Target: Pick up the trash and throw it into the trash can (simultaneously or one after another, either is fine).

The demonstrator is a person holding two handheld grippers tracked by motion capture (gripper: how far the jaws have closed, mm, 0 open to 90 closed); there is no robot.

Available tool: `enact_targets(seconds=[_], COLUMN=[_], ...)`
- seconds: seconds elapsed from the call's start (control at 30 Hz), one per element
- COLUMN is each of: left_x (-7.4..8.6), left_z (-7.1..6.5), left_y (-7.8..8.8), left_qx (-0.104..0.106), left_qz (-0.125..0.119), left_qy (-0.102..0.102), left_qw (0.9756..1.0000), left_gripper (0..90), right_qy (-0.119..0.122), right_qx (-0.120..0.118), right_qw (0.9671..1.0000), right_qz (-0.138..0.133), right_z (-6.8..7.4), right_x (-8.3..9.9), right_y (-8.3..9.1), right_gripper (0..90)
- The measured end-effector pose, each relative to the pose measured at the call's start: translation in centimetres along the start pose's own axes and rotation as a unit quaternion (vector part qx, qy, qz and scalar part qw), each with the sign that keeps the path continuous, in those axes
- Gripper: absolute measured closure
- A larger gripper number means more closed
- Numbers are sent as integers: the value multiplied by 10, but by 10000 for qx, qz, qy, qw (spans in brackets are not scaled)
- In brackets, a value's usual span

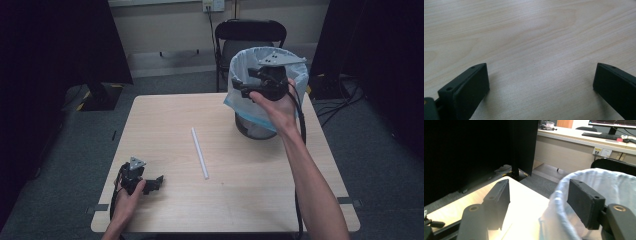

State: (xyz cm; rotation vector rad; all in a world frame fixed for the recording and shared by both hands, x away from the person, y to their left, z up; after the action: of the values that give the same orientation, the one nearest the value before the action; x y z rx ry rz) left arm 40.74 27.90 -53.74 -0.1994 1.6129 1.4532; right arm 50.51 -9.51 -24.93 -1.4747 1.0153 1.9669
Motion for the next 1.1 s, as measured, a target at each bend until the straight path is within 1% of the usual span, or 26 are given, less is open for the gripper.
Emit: enact_targets(seconds=[0.07, 0.1, 0.13, 0.2, 0.33, 0.4, 0.47, 0.5, 0.53, 0.57, 0.63, 0.7, 0.73, 0.77, 0.87, 0.9, 0.93, 1.1], left_x=[0, 0, 0, 0, 0, 0, 0, 0, 0, 0, 0, 0, 0, 0, 0, 0, 0, 0], left_z=[0, 0, 0, 0, 0, 0, 0, 0, 0, 0, 0, 0, 0, 0, 0, 0, 0, 0], left_y=[0, 0, 0, 0, 0, 0, 0, 0, 0, 0, 0, 0, 0, 0, 0, 0, 0, 0], left_qx=[4, 3, 3, 4, 4, 5, 5, 5, 5, 1, 1, 3, 2, 2, 4, 5, 5, 2], left_qz=[-1, -1, -1, -2, 0, -2, -15, 0, -1, 0, 1, 1, -1, 0, -2, -2, -2, 0], left_qy=[-1, -1, -1, -1, -5, -2, 15, -3, -4, -3, -4, -4, -2, -3, -3, -2, -2, -3], left_qw=[10000, 10000, 10000, 10000, 10000, 10000, 10000, 10000, 10000, 10000, 10000, 10000, 10000, 10000, 10000, 10000, 10000, 10000], left_gripper=[0, 0, 0, 0, 0, 0, 0, 0, 0, 0, 0, 0, 0, 0, 0, 0, 0, 0], right_qy=[16, 5, 5, -6, 94, 100, 82, 128, 128, 132, 123, 131, 98, 83, 73, 40, 40, -61], right_qx=[-95, -175, -175, -268, -361, -392, -377, -366, -366, -365, -385, -351, -341, -346, -407, -485, -485, -589], right_qw=[10000, 9998, 9998, 9996, 9992, 9991, 9992, 9990, 9990, 9990, 9987, 9986, 9986, 9985, 9974, 9967, 9967, 9950], right_qz=[19, 27, 27, 25, 103, 80, 124, 205, 205, 232, 323, 383, 389, 426, 591, 647, 647, 803], right_z=[8, 14, 14, 21, 32, 37, 42, 47, 47, 49, 54, 57, 58, 60, 67, 70, 70, 81], right_x=[4, 10, 10, 17, 30, 35, 42, 53, 53, 56, 69, 79, 84, 91, 111, 121, 121, 147], right_y=[-3, -5, -5, -6, -8, -8, -10, -13, -13, -15, -18, -21, -22, -24, -31, -35, -35, -44], right_gripper=[335, 326, 326, 323, 296, 265, 215, 226, 226, 230, 230, 243, 261, 257, 249, 249, 249, 267])
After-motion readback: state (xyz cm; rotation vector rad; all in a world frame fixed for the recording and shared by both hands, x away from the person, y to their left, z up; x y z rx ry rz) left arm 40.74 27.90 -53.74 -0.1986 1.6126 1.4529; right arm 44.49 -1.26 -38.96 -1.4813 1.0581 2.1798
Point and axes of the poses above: each handheld gripper's, and its own axes: y roughly backward along the jaws, x roughly out of its underside, z roughly to its left, the point moved 5 cm from there along -y, roughly forward along the jaws, and after that the axes turned 11 degrees about -y, right-handed, at the moved point
